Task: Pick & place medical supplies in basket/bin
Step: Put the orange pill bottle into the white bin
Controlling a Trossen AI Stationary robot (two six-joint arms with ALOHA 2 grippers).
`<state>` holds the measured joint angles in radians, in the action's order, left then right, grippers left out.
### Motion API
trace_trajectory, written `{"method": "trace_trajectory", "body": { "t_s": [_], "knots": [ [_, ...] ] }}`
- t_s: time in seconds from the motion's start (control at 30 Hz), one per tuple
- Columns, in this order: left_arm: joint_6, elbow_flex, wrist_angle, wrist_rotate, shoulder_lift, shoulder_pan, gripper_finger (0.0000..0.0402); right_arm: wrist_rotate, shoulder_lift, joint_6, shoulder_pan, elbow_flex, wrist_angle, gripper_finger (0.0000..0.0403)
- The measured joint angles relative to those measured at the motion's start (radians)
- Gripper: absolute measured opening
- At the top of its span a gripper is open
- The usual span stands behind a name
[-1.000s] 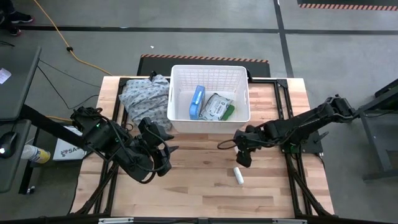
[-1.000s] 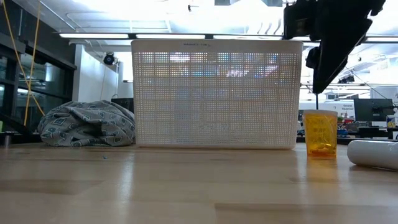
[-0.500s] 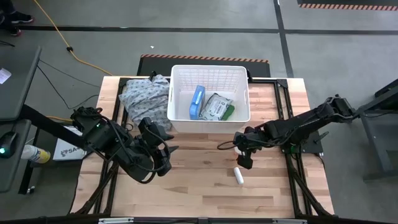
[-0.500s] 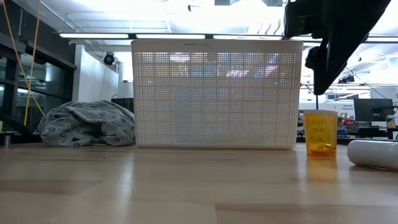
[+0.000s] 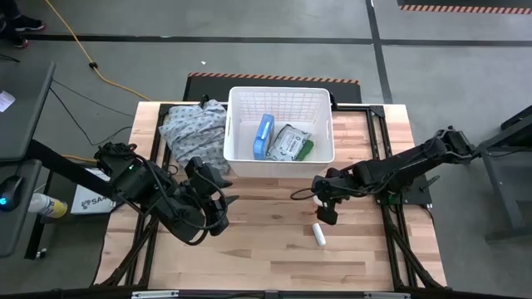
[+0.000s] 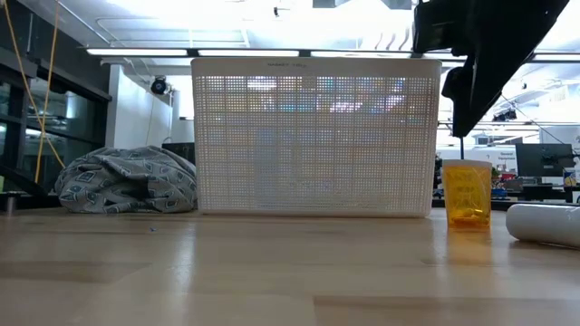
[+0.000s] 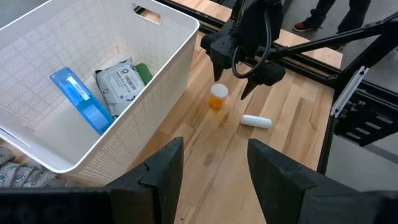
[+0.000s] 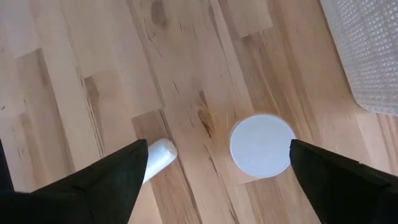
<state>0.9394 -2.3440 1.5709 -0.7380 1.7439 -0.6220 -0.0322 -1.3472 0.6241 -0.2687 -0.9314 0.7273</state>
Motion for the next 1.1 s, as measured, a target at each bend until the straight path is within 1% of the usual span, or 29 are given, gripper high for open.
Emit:
{"method": "trace_trajectory", "body": {
  "t_s": [0.37, 0.53, 0.6, 0.8, 1.1],
  "knots": [
    [0.000, 0.000, 0.000, 0.009, 0.000, 0.000, 0.0211, -0.005, 0.000, 0.007, 0.000, 0.000, 0.000, 0.0380],
    [0.000, 0.000, 0.000, 0.010, 0.000, 0.000, 0.0211, -0.074, 0.000, 0.052, 0.000, 0.000, 0.014, 0.0379],
    [0.000, 0.000, 0.000, 0.010, 0.000, 0.000, 0.0211, -0.084, 0.000, 0.054, 0.000, 0.000, 0.028, 0.0380],
    [0.000, 0.000, 0.000, 0.010, 0.000, 0.000, 0.0211, -0.073, 0.000, 0.094, 0.000, 0.000, 0.090, 0.0378],
    [0.000, 0.000, 0.000, 0.010, 0.000, 0.000, 0.0211, -0.066, 0.000, 0.101, 0.000, 0.000, 0.074, 0.0380]
  ]
}}
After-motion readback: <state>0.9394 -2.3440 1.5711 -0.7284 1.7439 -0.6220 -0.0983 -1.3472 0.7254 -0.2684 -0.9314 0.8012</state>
